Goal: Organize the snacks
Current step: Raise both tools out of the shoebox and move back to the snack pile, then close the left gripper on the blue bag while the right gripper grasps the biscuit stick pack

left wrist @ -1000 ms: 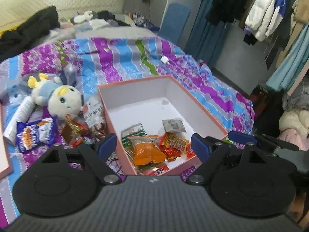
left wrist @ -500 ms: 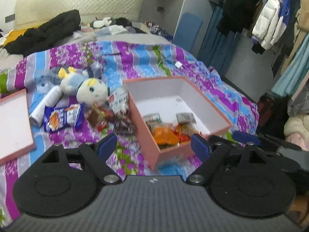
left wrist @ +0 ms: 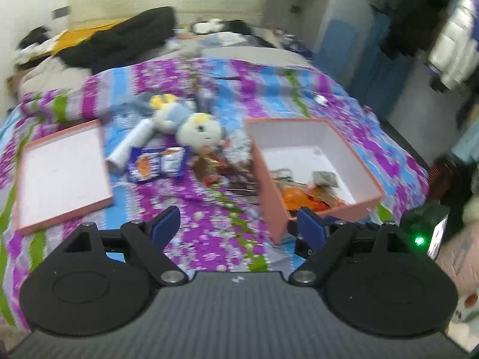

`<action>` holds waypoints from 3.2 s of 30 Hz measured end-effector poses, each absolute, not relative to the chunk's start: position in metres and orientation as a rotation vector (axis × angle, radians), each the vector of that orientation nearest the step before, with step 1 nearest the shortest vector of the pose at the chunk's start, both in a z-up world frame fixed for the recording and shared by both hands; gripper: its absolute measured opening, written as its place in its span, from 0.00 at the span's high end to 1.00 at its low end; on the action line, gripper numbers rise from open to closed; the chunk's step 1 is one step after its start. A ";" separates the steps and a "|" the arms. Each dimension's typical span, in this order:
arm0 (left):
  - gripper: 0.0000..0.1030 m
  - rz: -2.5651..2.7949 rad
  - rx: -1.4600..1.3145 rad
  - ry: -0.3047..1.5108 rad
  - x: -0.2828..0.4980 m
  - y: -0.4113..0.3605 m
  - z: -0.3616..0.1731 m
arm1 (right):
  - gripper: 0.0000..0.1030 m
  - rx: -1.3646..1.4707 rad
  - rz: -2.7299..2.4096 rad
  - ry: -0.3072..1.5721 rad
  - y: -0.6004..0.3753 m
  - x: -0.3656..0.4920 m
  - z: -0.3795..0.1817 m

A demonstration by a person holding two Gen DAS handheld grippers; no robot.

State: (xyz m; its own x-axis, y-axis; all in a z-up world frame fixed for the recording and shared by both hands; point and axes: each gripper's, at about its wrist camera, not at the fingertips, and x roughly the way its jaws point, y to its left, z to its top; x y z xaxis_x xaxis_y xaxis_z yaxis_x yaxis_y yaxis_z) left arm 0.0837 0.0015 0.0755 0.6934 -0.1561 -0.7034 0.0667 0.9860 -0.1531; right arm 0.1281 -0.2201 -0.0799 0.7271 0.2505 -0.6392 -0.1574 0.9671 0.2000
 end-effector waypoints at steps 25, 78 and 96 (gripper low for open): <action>0.14 0.110 -0.313 1.015 0.151 0.105 -0.006 | 0.35 -0.042 0.275 0.741 -0.155 0.165 -0.126; 0.00 -0.180 -0.147 1.091 0.495 0.111 -0.254 | 0.42 -0.552 0.280 0.542 -0.029 0.365 -0.276; 0.63 -0.150 -0.108 1.034 0.452 0.115 -0.212 | 0.49 -0.492 0.324 0.527 -0.040 0.312 -0.241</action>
State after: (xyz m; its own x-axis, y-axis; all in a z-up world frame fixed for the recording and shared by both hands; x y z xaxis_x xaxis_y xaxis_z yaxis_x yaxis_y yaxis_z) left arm 0.4519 0.1145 -0.2117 0.5025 -0.1750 -0.8467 0.0734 0.9844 -0.1599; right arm 0.3123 -0.0396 -0.2414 0.8188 0.1679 -0.5490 -0.4140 0.8352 -0.3619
